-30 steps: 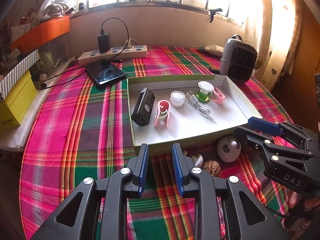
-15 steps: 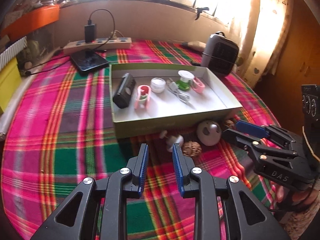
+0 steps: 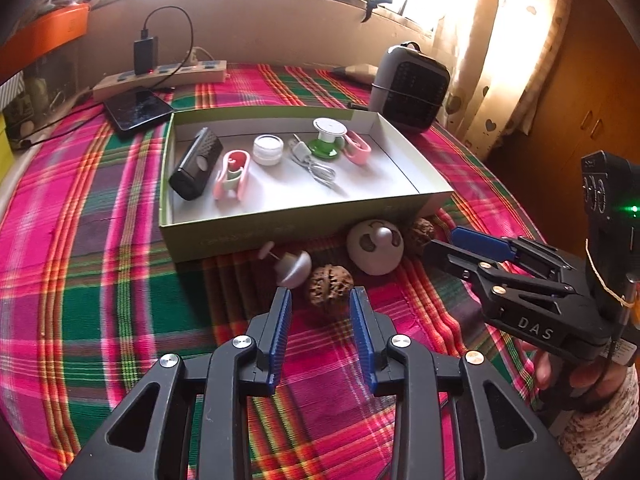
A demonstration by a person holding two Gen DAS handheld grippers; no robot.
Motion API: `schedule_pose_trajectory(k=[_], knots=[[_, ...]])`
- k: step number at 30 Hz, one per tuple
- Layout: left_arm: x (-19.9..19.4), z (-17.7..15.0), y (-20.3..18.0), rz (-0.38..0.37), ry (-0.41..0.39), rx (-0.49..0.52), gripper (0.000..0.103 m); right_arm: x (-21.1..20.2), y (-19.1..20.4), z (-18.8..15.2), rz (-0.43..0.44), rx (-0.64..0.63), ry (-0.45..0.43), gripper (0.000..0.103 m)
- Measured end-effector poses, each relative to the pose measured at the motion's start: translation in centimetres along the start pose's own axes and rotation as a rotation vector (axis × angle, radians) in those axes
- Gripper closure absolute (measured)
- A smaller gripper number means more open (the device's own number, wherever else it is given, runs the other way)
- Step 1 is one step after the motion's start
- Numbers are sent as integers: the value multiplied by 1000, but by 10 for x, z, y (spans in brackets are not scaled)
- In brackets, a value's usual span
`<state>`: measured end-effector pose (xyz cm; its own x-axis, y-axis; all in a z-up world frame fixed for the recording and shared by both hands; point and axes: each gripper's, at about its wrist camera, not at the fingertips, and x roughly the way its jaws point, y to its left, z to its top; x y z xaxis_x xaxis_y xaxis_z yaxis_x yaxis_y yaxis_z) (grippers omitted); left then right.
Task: Organize objects
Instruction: 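Grasp a walnut with left tool while right tool grasps the other walnut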
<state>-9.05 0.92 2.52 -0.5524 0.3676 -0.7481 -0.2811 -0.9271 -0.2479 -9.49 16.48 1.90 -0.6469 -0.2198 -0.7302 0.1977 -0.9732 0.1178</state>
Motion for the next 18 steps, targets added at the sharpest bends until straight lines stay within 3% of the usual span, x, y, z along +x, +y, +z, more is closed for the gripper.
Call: schedule_pose_trajectory(k=[18], knots=[[14, 2, -13, 43, 26, 15, 73, 10, -4, 4, 24, -7, 23, 57]])
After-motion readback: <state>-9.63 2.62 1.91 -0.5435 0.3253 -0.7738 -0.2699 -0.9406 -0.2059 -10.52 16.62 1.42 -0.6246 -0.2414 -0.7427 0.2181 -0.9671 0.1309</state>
